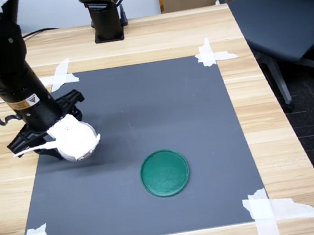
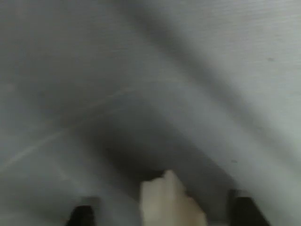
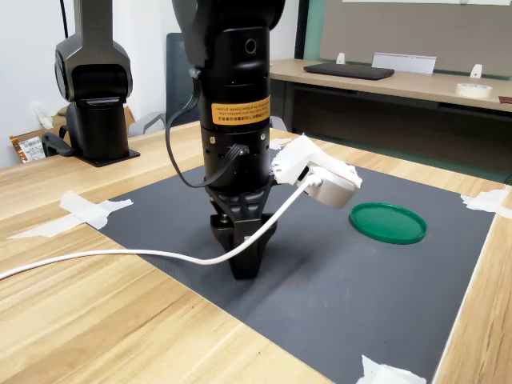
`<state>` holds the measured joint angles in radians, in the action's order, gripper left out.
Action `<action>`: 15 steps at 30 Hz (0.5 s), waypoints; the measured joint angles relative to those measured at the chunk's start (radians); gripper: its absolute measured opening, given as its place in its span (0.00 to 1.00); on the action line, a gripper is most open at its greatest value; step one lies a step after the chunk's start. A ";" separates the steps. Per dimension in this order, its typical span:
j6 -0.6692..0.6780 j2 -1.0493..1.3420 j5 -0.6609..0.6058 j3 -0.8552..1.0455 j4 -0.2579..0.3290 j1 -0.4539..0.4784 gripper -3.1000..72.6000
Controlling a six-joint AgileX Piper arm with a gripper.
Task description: Grasp a white terminal and put it in the green lid.
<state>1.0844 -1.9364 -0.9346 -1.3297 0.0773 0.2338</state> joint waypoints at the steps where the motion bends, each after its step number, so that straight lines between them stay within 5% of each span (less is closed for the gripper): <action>1: 0.000 0.000 0.000 0.000 0.000 0.000 0.68; 15: -0.016 0.010 0.002 0.000 0.002 0.000 0.14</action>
<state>1.0683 -1.9267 -0.9324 -1.3297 0.0795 0.2338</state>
